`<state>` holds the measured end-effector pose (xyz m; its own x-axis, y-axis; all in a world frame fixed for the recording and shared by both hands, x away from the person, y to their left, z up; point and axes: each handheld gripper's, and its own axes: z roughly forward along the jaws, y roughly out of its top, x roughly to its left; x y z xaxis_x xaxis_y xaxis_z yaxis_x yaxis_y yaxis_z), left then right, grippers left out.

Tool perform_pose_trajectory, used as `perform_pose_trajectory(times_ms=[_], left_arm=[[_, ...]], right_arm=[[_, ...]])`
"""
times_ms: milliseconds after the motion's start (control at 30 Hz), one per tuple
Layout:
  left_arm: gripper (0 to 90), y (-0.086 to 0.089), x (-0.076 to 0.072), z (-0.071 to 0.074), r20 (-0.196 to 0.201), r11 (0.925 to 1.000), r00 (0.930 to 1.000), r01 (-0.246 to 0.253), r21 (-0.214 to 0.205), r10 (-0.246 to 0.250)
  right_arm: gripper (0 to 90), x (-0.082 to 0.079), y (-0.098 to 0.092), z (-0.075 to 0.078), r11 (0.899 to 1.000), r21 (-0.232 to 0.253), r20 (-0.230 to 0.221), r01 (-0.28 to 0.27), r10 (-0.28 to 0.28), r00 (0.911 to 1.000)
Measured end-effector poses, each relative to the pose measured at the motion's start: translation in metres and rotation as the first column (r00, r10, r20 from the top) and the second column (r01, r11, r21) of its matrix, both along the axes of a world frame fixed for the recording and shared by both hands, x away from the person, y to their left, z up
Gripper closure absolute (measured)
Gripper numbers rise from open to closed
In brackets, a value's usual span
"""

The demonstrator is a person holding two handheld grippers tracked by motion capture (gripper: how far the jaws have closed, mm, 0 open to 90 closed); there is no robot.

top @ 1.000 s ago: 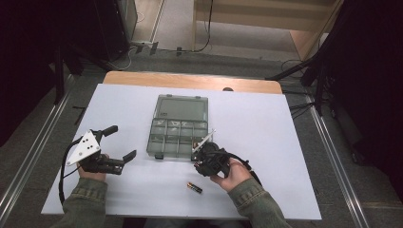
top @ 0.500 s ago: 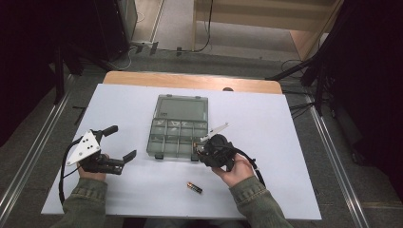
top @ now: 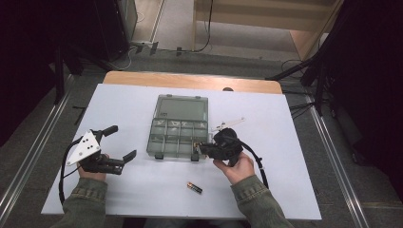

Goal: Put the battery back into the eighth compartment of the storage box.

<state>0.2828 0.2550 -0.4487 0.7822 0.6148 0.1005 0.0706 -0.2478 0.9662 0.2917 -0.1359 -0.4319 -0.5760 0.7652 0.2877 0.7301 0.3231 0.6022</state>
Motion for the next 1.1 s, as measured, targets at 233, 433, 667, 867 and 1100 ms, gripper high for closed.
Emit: perform_pose_trajectory(times_ms=[233,433,667,867,1100], left_arm=[[0.0,0.0,0.0,0.0,0.002,1.0,1.0,-0.003,0.0,0.003],[0.0,0.0,0.0,0.0,0.006,1.0,1.0,-0.004,-0.001,0.004],[0.0,0.0,0.0,0.0,0.006,1.0,1.0,-0.003,0.0,0.003],[0.0,-0.001,0.0,0.0,0.004,1.0,1.0,-0.004,0.002,0.004],[0.0,0.0,0.0,0.0,0.005,1.0,1.0,-0.005,0.002,0.005]], right_arm=[[77.5,0.008,-0.008,-0.006,0.994,0.1,-0.045,0.046,-0.042,0.9981],[77.5,0.015,-0.009,-0.009,0.988,0.137,-0.081,0.072,-0.061,0.9949],[77.5,0.025,-0.016,-0.013,0.962,0.225,-0.155,0.153,-0.12,0.9806],[77.6,0.031,-0.018,-0.018,0.943,0.261,-0.221,0.205,-0.149,0.9639],[77.6,0.038,-0.016,-0.026,0.939,0.249,-0.253,0.239,-0.175,0.9513]])
